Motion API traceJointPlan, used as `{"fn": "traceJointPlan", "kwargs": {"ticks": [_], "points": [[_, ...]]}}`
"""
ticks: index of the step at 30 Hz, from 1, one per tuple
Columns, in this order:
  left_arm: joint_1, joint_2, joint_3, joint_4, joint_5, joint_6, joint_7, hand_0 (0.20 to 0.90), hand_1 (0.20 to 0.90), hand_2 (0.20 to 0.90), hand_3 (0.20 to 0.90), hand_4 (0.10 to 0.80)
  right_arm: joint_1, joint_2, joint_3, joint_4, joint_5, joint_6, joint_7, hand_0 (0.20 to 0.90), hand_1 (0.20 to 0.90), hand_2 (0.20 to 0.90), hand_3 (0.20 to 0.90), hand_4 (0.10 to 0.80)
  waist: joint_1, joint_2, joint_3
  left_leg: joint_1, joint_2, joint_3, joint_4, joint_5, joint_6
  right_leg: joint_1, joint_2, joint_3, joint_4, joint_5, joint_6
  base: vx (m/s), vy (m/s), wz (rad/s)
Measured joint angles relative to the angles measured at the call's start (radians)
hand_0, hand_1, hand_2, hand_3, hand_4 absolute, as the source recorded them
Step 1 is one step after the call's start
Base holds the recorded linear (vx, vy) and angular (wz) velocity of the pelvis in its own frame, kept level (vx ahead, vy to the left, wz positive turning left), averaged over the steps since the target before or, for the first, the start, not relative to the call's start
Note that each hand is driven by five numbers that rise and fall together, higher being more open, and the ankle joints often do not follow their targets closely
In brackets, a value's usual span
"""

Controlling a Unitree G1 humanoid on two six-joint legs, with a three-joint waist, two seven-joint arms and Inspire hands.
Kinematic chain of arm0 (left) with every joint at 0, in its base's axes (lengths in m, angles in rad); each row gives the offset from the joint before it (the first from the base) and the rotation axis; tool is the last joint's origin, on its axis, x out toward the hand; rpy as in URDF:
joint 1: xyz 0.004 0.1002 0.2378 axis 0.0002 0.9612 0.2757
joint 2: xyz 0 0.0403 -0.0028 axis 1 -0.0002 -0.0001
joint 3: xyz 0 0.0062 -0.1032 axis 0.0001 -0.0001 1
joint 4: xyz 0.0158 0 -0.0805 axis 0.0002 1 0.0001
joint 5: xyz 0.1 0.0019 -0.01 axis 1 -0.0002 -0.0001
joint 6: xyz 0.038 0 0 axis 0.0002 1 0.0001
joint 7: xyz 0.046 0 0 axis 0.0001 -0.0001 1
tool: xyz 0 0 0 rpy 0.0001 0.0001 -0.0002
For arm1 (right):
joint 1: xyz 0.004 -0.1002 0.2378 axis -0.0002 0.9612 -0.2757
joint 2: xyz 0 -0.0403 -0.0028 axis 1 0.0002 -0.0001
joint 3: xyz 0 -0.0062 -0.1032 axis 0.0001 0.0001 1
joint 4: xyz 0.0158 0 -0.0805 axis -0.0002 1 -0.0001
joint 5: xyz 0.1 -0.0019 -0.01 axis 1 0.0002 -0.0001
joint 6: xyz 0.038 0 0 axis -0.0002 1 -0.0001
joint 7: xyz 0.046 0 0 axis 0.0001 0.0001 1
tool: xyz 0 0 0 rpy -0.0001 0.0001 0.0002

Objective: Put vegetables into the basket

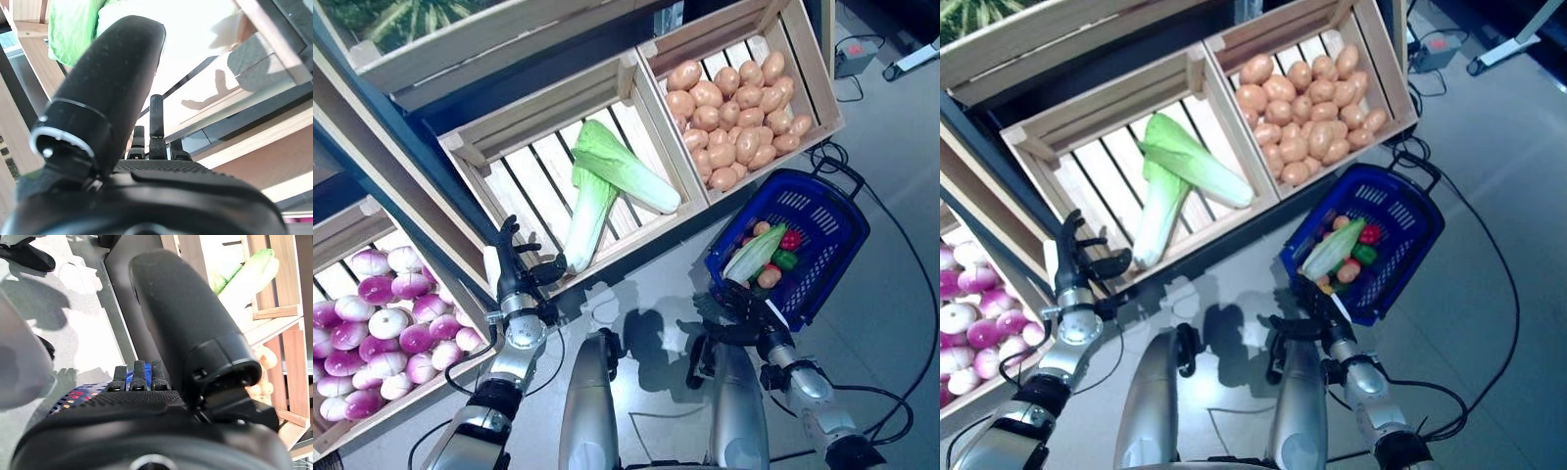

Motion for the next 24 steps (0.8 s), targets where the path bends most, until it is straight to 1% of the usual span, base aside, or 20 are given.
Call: {"fn": "traceJointPlan", "kwargs": {"ticks": [3,4,7,8,9,10,11,12,13,14,16,17,19,21,24], "points": [[-0.009,0.009,0.011,-0.005,-0.021,-0.023,0.000,0.900,0.900,0.900,0.900,0.800,-0.018,-0.012,0.011,0.000,0.000,0.009,0.000,0.900,0.900,0.900,0.900,0.800,-0.003,0.005,0.003,-0.038,0.000,-0.003,0.030,-0.002,0.003,-0.041,0.002,0.009,0.021,0.000,0.001,-0.020,0.041,-0.07],[-0.016,0.012,0.018,-0.005,-0.035,-0.028,-0.009,0.900,0.900,0.900,0.900,0.800,-0.022,-0.018,0.013,0.000,0.000,0.013,0.000,0.900,0.900,0.900,0.900,0.800,-0.004,0.006,0.003,-0.049,0.000,-0.006,0.031,-0.002,0.003,-0.051,0.005,0.010,0.021,0.003,0.006,-0.005,0.025,-0.06],[-0.038,0.026,0.018,-0.005,-0.061,-0.031,-0.024,0.900,0.900,0.900,0.900,0.800,-0.025,-0.034,0.016,0.000,0.000,0.018,0.000,0.900,0.900,0.900,0.900,0.800,-0.008,0.005,0.005,-0.072,-0.002,-0.011,0.050,-0.006,0.004,-0.070,0.012,0.013,0.013,0.004,0.007,0.003,0.027,-0.05],[-0.033,0.030,0.023,-0.008,-0.074,-0.037,-0.024,0.900,0.900,0.900,0.900,0.800,-0.026,-0.048,0.015,-0.001,0.000,0.020,0.001,0.900,0.900,0.900,0.900,0.800,-0.003,0.013,0.006,-0.060,-0.001,-0.022,0.116,-0.065,0.009,-0.084,0.015,0.014,0.026,0.005,0.008,0.004,0.028,-0.30],[-0.036,0.031,0.030,-0.009,-0.077,-0.042,-0.023,0.900,0.900,0.900,0.900,0.800,-0.032,-0.055,0.014,-0.003,0.001,0.021,0.000,0.900,0.900,0.900,0.900,0.800,-0.001,0.019,0.012,-0.067,0.002,-0.029,0.122,-0.082,0.007,-0.087,0.016,0.014,0.042,0.008,0.011,0.002,0.041,-0.17],[-0.043,0.038,0.027,-0.016,-0.075,-0.047,-0.020,0.900,0.900,0.900,0.900,0.800,-0.025,-0.057,0.013,-0.013,0.000,0.026,0.001,0.900,0.900,0.900,0.900,0.800,-0.003,0.013,0.012,-0.084,0.006,-0.011,0.125,-0.082,0.010,-0.097,0.019,0.059,0.131,-0.015,-0.015,-0.002,0.022,0.17],[-0.047,0.040,0.023,-0.023,-0.074,-0.050,-0.020,0.900,0.900,0.900,0.900,0.800,-0.018,-0.057,0.013,-0.018,0.000,0.028,0.001,0.900,0.900,0.900,0.900,0.800,-0.008,0.009,0.012,-0.093,0.007,-0.006,0.126,-0.081,0.009,-0.080,0.019,0.069,0.147,-0.032,-0.015,0.005,0.027,0.36],[-0.056,0.048,0.019,-0.041,-0.064,-0.052,-0.005,0.900,0.900,0.900,0.900,0.800,-0.020,-0.054,0.016,-0.018,0.000,0.031,0.002,0.900,0.900,0.900,0.900,0.800,-0.010,-0.002,0.023,-0.104,0.013,0.004,0.133,-0.083,0.005,-0.081,0.018,0.077,0.126,-0.085,0.034,0.008,0.011,0.13],[-0.053,0.047,0.019,-0.044,-0.024,-0.054,0.040,0.900,0.900,0.900,0.900,0.800,-0.027,-0.053,0.017,-0.018,0.000,0.032,0.004,0.900,0.900,0.900,0.900,0.800,-0.005,-0.001,0.024,-0.104,0.014,-0.005,0.168,-0.111,0.005,-0.097,0.022,0.077,0.126,-0.084,0.032,0.015,0.000,-0.13],[-0.048,0.047,0.020,-0.044,0.017,-0.058,0.090,0.900,0.900,0.900,0.900,0.800,-0.032,-0.051,0.017,-0.018,0.000,0.032,0.004,0.900,0.900,0.900,0.900,0.800,-0.005,0.001,0.025,-0.077,0.013,-0.019,0.191,-0.145,-0.014,-0.106,0.025,0.075,0.130,-0.083,0.032,0.011,-0.007,-0.25],[-0.050,0.035,0.020,-0.044,0.080,-0.060,0.178,0.900,0.900,0.900,0.900,0.800,-0.019,-0.051,0.018,-0.018,0.000,0.032,0.004,0.900,0.900,0.900,0.900,0.800,-0.015,-0.006,0.032,-0.073,0.014,-0.019,0.178,-0.146,-0.014,-0.102,0.025,0.069,0.119,-0.078,0.027,0.009,-0.008,-0.10],[-0.048,0.034,0.018,-0.044,0.100,-0.064,0.195,0.900,0.900,0.900,0.900,0.800,-0.011,-0.051,0.020,-0.019,0.000,0.032,0.004,0.900,0.900,0.900,0.900,0.800,-0.015,-0.006,0.032,-0.072,0.016,-0.021,0.178,-0.146,-0.014,-0.099,0.024,0.065,0.117,-0.076,0.024,0.000,0.000,0.00],[-0.045,0.033,0.019,-0.053,0.187,-0.067,0.259,0.900,0.900,0.900,0.900,0.800,0.009,-0.051,0.021,-0.021,0.000,0.032,0.004,0.900,0.900,0.900,0.900,0.800,-0.009,-0.007,0.032,-0.072,0.017,-0.025,0.175,-0.145,-0.016,-0.098,0.024,0.059,0.117,-0.072,0.019,0.014,-0.008,0.05],[-0.037,0.033,0.019,-0.082,0.226,-0.067,0.291,0.900,0.900,0.900,0.900,0.800,0.012,-0.050,0.025,-0.021,0.000,0.032,0.004,0.900,0.900,0.900,0.900,0.800,-0.006,-0.007,0.032,-0.069,0.016,-0.026,0.171,-0.145,-0.018,-0.096,0.024,0.057,0.117,-0.071,0.018,0.019,-0.009,0.05],[-0.032,0.033,0.019,-0.115,0.270,-0.074,0.296,0.900,0.900,0.900,0.900,0.800,0.009,-0.048,0.031,-0.024,0.000,0.032,0.004,0.900,0.900,0.900,0.900,0.800,-0.005,-0.008,0.033,-0.043,0.017,-0.024,0.150,-0.145,-0.019,-0.072,0.023,0.051,0.105,-0.069,0.012,0.024,-0.018,0.03]]}}
